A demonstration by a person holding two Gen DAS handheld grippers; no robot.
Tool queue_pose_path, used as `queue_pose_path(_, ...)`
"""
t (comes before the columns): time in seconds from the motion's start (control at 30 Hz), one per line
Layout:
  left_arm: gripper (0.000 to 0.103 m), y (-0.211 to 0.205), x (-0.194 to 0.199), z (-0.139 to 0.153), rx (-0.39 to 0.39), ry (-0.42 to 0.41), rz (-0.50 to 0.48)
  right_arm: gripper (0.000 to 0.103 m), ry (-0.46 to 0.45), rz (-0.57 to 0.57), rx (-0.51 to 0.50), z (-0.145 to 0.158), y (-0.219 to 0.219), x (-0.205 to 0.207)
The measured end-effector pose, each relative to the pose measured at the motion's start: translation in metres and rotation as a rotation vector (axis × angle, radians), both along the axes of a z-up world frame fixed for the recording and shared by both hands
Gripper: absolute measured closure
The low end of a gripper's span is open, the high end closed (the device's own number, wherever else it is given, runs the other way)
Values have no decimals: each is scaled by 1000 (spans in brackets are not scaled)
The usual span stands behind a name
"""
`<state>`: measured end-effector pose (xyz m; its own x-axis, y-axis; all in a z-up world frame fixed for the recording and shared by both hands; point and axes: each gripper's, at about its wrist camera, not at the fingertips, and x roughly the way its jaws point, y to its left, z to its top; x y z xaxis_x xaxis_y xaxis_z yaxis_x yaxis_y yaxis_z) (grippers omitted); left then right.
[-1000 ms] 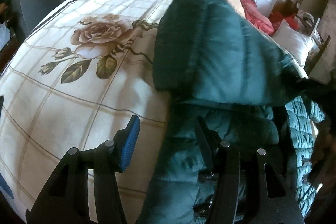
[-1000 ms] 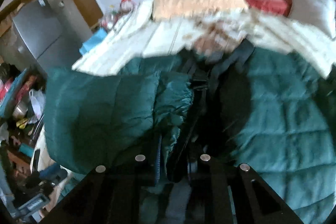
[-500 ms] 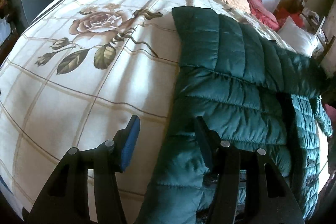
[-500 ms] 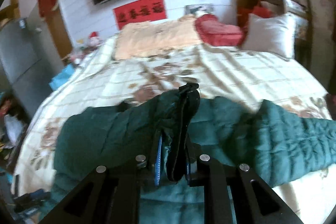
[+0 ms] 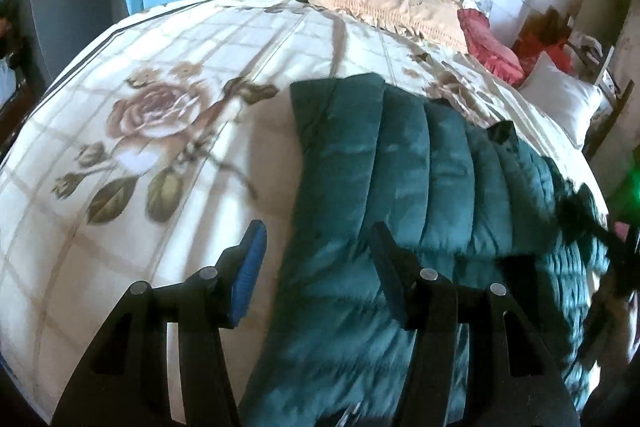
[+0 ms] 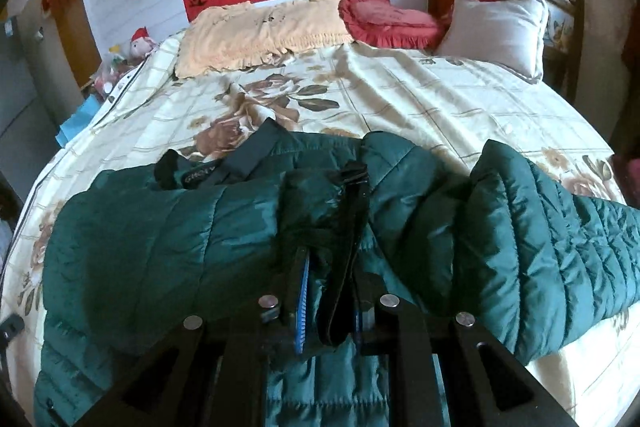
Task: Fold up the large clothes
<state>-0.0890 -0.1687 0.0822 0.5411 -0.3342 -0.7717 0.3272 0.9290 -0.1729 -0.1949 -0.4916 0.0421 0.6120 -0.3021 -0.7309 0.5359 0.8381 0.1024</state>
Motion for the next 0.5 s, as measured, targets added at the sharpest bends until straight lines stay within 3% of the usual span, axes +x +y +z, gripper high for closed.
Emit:
queue_pose_path(0.1, 50, -17, 23, -14, 59, 19, 20, 84, 89, 20, 50, -22, -8, 12)
queue_pose_path(0.17, 50, -23, 34, -29, 88, 58, 27, 72, 90, 18, 69, -23, -10, 8)
queue_pose_path(0.27, 50, -19, 36, -37, 63, 65, 35, 55, 45, -20, 19, -3, -7, -12)
queue_pose_path(0.37, 50, -20, 31, -29, 82, 34, 36, 55, -16, 0, 37, 16, -4, -25)
queue_pose_path(0.5, 50, -27, 27, -14, 34, -8, 19, 54, -75, 93, 42, 35, 19, -19)
